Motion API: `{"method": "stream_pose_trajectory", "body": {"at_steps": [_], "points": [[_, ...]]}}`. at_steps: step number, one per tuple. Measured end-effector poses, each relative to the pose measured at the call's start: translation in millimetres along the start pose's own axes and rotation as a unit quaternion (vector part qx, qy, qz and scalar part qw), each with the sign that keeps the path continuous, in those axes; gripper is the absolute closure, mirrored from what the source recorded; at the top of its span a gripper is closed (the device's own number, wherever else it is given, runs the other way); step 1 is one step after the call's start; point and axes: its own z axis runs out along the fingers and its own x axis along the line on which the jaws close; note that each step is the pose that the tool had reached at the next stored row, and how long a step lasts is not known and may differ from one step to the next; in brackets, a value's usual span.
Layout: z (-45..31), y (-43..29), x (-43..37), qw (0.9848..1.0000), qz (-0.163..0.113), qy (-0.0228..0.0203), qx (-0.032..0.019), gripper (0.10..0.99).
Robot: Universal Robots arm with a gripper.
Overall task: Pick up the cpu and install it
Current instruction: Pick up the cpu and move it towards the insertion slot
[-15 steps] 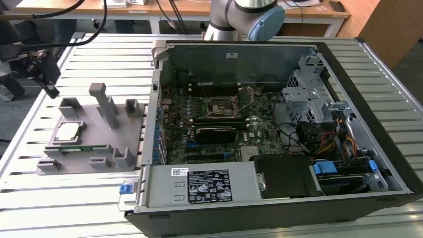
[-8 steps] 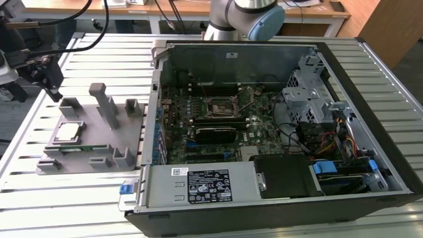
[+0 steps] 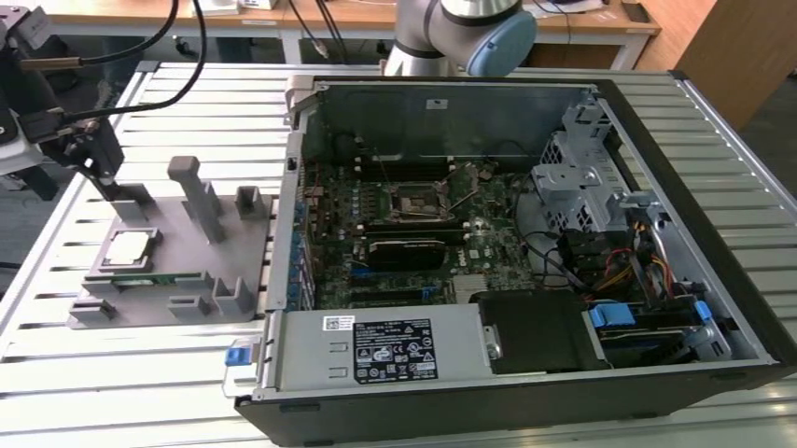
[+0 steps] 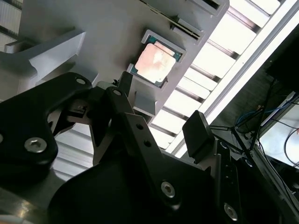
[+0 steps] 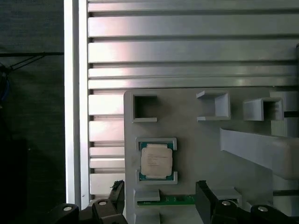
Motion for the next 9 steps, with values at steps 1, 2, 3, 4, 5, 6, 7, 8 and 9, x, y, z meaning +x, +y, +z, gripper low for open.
{"method": "stream_pose_trajectory", "body": {"at_steps": [1,2,3,4,5,6,7,8,9], "points": [[1.8,0.0,0.0,1.0,0.0,0.0,0.0,0.38],[3.6,-0.1,0.0,1.0,0.0,0.0001,0.0,0.38],[5.4,-0.1,0.0,1.0,0.0,0.0002,0.0,0.38],[7.1,-0.2,0.1,1.0,0.0,0.0003,0.0,0.38],[8.9,-0.2,0.0,1.0,0.0,0.0004,0.0,0.38],[10.8,-0.3,0.1,1.0,0.0,0.0004,0.0,0.38],[12.5,-0.3,0.1,1.0,0.0,0.0004,0.0,0.38],[14.5,-0.4,0.1,1.0,0.0,0.0004,0.0,0.38],[16.1,-0.4,0.1,1.0,0.0,0.0005,-0.0003,0.38]]}}
